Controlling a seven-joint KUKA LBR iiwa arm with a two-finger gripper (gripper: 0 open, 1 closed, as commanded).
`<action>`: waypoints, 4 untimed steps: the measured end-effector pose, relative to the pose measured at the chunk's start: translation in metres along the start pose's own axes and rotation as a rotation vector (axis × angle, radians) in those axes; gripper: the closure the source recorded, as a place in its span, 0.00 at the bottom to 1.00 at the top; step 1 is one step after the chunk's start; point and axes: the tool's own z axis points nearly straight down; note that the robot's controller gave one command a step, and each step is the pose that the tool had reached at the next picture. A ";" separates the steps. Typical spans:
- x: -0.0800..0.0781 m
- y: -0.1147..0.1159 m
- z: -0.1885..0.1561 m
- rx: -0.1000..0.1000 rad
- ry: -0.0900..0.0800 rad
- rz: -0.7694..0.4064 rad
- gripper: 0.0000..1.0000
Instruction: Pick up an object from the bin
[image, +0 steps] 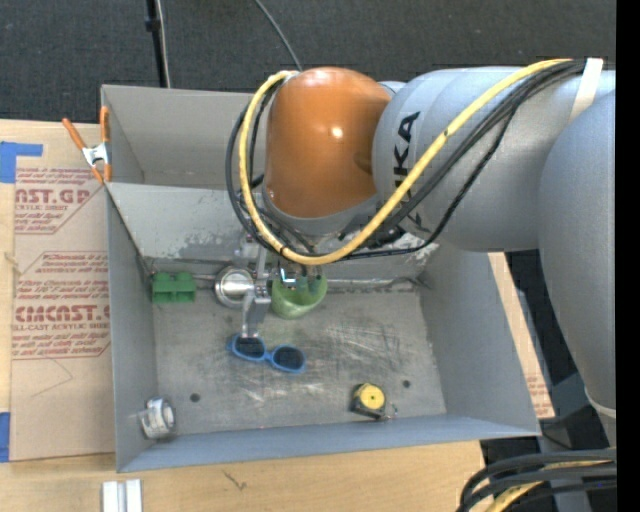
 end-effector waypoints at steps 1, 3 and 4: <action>0.035 -0.083 0.154 -0.006 -0.015 0.051 0.00; 0.031 -0.073 0.126 -0.001 -0.007 0.105 0.00; 0.031 -0.077 0.152 -0.005 -0.014 0.167 0.00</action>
Offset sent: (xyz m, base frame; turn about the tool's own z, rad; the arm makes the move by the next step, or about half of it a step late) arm -0.0386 -0.0841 -0.1556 0.0486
